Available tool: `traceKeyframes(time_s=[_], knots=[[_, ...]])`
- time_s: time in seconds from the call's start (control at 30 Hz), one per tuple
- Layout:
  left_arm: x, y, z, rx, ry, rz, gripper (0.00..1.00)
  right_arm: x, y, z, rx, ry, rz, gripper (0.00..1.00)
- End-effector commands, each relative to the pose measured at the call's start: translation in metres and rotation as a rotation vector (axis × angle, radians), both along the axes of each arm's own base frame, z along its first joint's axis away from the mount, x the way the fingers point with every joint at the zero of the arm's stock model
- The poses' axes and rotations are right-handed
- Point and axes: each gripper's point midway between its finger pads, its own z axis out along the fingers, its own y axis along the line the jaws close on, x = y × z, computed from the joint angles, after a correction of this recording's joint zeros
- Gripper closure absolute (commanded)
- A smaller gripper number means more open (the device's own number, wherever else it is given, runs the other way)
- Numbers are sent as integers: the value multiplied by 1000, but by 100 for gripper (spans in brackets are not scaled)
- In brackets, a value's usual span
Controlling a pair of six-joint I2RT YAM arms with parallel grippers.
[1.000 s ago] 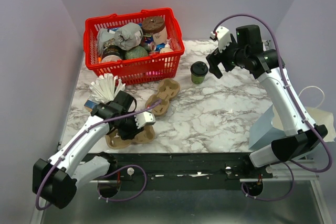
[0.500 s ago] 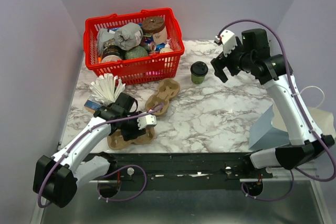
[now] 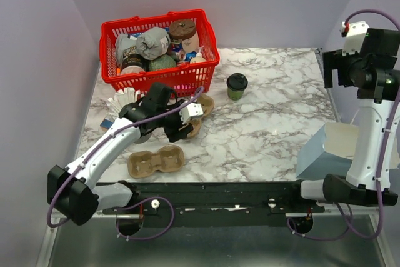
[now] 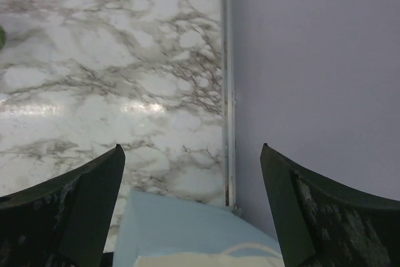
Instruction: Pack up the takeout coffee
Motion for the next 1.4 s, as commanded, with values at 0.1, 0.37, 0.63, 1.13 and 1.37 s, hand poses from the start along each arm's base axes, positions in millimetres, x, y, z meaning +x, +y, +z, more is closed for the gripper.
traceKeyframes(time_s=[0.1,0.37,0.63,1.13,1.37], knots=[[11,-49,31,-173,-21,-51,27,-78,-57,-16,-106,220,-127,5],[16,-61,27,-192,-8,-93,27,-112,-11,-34,-226,240,379,9],[24,-68,29,-203,-11,-92,27,-126,-26,-77,-348,430,501,7],[28,-74,29,-208,35,-56,27,-152,-14,-163,-447,626,893,23],[30,-76,30,-210,48,-34,27,-111,6,-113,-409,386,896,51]])
